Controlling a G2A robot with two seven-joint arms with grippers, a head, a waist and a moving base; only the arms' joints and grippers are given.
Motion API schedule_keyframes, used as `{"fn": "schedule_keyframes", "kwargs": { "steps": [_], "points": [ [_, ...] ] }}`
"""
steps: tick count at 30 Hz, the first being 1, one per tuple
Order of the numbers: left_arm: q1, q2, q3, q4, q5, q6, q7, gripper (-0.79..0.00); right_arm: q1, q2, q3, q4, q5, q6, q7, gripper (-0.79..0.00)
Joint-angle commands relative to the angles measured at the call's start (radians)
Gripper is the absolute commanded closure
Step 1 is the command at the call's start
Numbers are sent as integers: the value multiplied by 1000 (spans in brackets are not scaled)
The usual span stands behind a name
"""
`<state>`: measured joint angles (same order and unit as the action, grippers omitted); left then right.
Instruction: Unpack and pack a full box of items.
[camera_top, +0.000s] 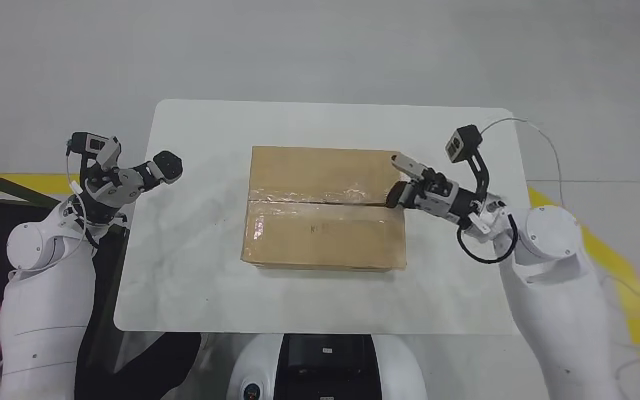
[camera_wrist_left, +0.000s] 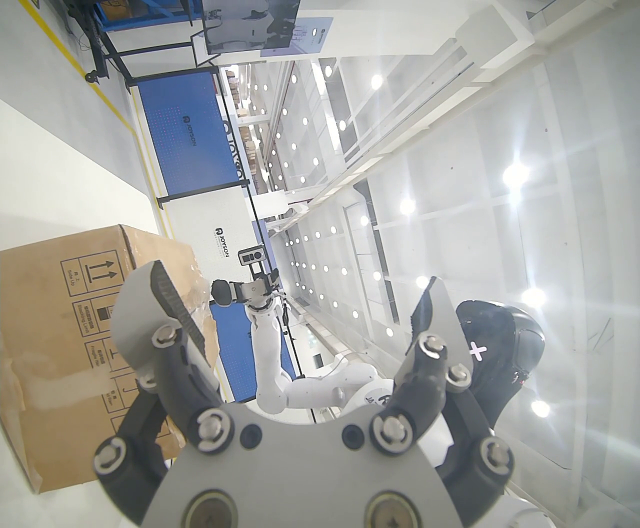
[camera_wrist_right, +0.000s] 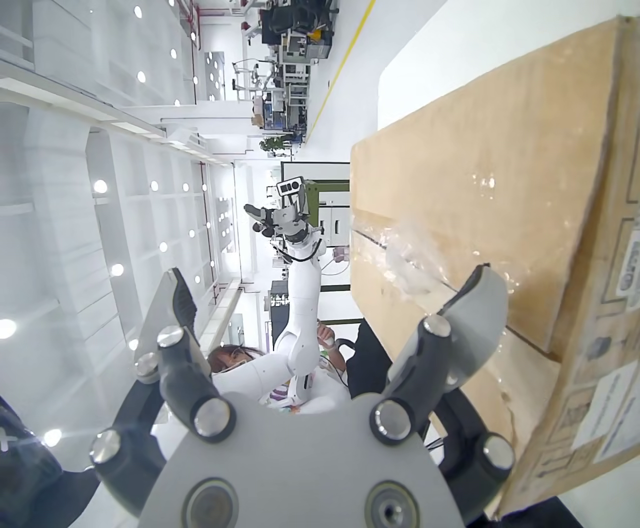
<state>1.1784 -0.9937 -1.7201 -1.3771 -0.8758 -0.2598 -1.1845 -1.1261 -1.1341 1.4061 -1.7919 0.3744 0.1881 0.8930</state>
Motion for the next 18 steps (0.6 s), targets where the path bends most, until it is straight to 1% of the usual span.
{"fn": "schedule_keyframes", "kwargs": {
  "steps": [1, 4, 6, 13, 16, 18],
  "points": [
    [0, 0, 0, 0, 0, 0, 0, -785, 20, 2, -20, 4, -33, -30, 33, -785],
    [0, 0, 0, 0, 0, 0, 0, -785, 39, 7, -54, -21, -129, -69, 73, -785],
    [0, 0, 0, 0, 0, 0, 0, -785, 47, 8, -73, -35, -152, -86, 87, -785],
    [0, 0, 0, 0, 0, 0, 0, -785, 76, 10, -146, -89, -308, -120, 71, -785],
    [0, 0, 0, 0, 0, 0, 0, -785, 88, 7, -175, -97, -278, -139, 87, -785],
    [0, 0, 0, 0, 0, 0, 0, -785, 102, 3, -196, -80, -198, -170, 132, -785]
  ]
}}
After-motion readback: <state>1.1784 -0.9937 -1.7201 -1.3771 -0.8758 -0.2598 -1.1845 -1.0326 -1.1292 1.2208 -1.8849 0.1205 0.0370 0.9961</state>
